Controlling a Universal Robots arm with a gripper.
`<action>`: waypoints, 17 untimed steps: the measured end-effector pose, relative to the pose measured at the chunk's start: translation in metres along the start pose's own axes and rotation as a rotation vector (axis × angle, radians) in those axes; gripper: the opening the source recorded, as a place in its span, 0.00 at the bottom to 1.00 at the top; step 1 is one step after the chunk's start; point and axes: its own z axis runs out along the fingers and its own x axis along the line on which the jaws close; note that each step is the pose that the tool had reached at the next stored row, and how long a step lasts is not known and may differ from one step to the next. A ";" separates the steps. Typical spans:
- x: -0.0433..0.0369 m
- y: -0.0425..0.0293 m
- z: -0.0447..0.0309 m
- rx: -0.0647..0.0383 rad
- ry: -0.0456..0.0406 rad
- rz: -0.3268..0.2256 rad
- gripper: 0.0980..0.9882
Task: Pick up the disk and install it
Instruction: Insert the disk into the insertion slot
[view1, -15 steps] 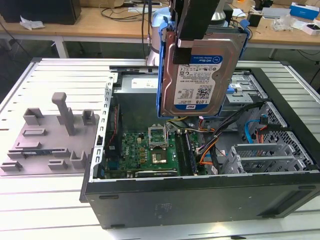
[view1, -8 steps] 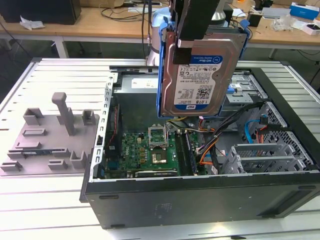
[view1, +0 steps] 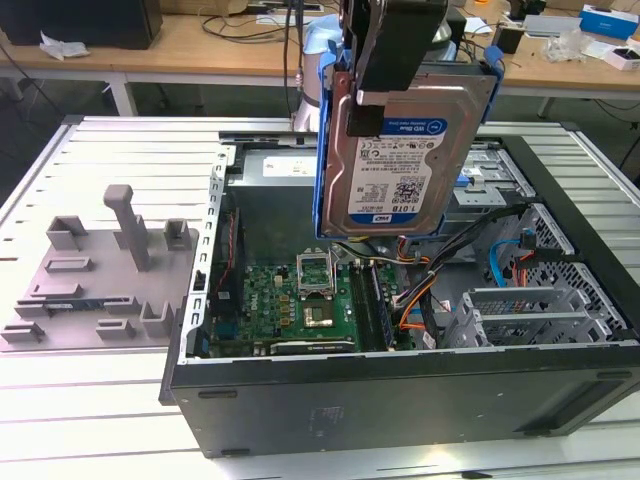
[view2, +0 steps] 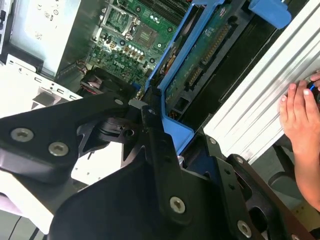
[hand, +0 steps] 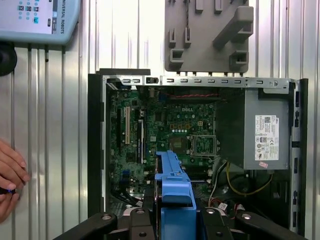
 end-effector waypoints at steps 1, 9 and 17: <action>0.0000 0.0000 0.0000 0.000 0.0003 0.000 0.30; 0.0133 -0.0012 0.0009 0.000 0.0007 0.000 0.30; 0.0294 -0.0396 0.0017 -0.004 0.0008 0.000 0.30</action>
